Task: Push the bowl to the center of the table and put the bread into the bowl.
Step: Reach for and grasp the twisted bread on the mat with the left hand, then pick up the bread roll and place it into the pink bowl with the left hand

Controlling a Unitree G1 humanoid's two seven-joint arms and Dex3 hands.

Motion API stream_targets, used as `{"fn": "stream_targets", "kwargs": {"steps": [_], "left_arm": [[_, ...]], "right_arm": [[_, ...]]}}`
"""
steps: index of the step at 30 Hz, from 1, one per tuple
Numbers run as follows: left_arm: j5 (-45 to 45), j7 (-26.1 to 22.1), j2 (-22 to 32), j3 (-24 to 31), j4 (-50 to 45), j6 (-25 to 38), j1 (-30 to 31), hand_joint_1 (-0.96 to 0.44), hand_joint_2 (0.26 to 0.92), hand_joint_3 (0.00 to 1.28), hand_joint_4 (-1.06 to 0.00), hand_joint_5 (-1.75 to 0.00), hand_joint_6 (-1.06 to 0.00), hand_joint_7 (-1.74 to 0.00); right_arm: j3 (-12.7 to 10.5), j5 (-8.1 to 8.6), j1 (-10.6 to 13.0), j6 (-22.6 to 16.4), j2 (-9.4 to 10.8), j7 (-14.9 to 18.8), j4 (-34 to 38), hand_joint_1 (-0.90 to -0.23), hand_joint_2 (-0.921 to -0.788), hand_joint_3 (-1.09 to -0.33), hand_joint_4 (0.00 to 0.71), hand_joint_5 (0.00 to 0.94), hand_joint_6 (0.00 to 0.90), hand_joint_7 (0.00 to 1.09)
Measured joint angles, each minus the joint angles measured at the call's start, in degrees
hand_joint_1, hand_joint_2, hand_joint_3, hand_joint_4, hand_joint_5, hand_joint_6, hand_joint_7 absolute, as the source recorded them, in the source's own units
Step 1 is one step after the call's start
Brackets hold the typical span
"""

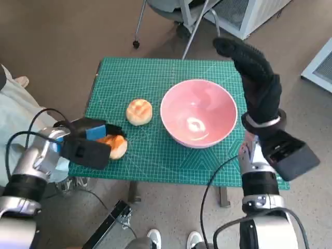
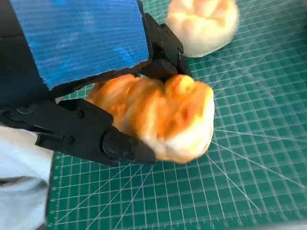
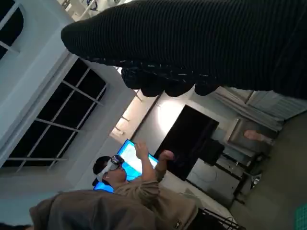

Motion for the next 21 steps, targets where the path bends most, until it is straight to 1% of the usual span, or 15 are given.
{"fn": "stream_targets", "kwargs": {"steps": [1, 4, 8, 10, 12, 16, 18, 21], "left_arm": [[-2.18, -0.32, 0.21, 1.34, -1.11, -0.58, 0.40, 0.00, 0.920, 0.12, -0.56, -1.41, -0.68, -0.97], [-8.80, -1.54, 0.61, 5.78, -5.21, -1.02, 0.96, 0.00, 0.917, 0.12, -0.54, -1.45, -0.70, -0.95], [-17.37, -2.32, 0.91, 12.14, -11.66, -0.33, 0.49, 0.00, 0.920, 0.09, -0.59, -1.31, -0.69, -1.06], [-20.24, -2.14, 0.91, 14.61, -13.95, -0.16, -0.99, 0.00, 0.919, 0.08, -0.61, -1.24, -0.69, -1.12], [-22.41, -1.34, 0.91, 16.63, -15.81, 0.00, -3.26, 0.00, 0.914, 0.07, -0.63, -1.20, -0.69, -1.13], [-23.79, 1.74, -0.25, 18.97, -18.90, 1.15, -7.89, 0.00, 0.909, 0.06, -0.66, -1.15, -0.71, -1.13], [-23.78, 2.92, -1.48, 18.98, -19.50, 1.54, -10.18, 0.00, 0.908, 0.06, -0.67, -1.15, -0.72, -1.12], [-23.41, 3.32, -3.60, 17.82, -19.43, 1.88, -13.35, 0.00, 0.908, 0.05, -0.67, -1.16, -0.72, -1.10]], "right_arm": [[0.00, 0.02, 0.10, 0.08, -0.08, 0.00, -0.06, -0.555, -0.921, -0.698, 0.362, 0.009, 0.016, 0.89], [0.00, 0.05, 0.20, 0.22, -0.26, 0.00, -0.12, -0.555, -0.921, -0.697, 0.362, 0.009, 0.015, 0.89], [0.05, 0.09, 0.20, 0.34, -0.38, 0.02, -0.12, -0.555, -0.921, -0.696, 0.362, 0.009, 0.012, 0.89], [0.04, 0.11, 0.20, 0.41, -0.50, 0.02, -0.10, -0.555, -0.921, -0.696, 0.363, 0.009, 0.009, 0.88], [0.08, 0.11, 0.19, 0.47, -0.51, 0.02, -0.10, -0.554, -0.921, -0.696, 0.363, 0.008, 0.005, 0.88], [0.16, 0.10, 0.19, 0.64, -0.56, 0.02, -0.08, -0.552, -0.921, -0.697, 0.362, 0.008, 0.002, 0.87], [0.17, 0.09, 0.17, 0.75, -0.56, 0.01, -0.08, -0.552, -0.921, -0.698, 0.362, 0.008, 0.001, 0.87], [0.23, 0.01, 0.17, 0.79, -0.55, 0.01, -0.07, -0.550, -0.921, -0.699, 0.362, 0.008, 0.000, 0.87]]}}
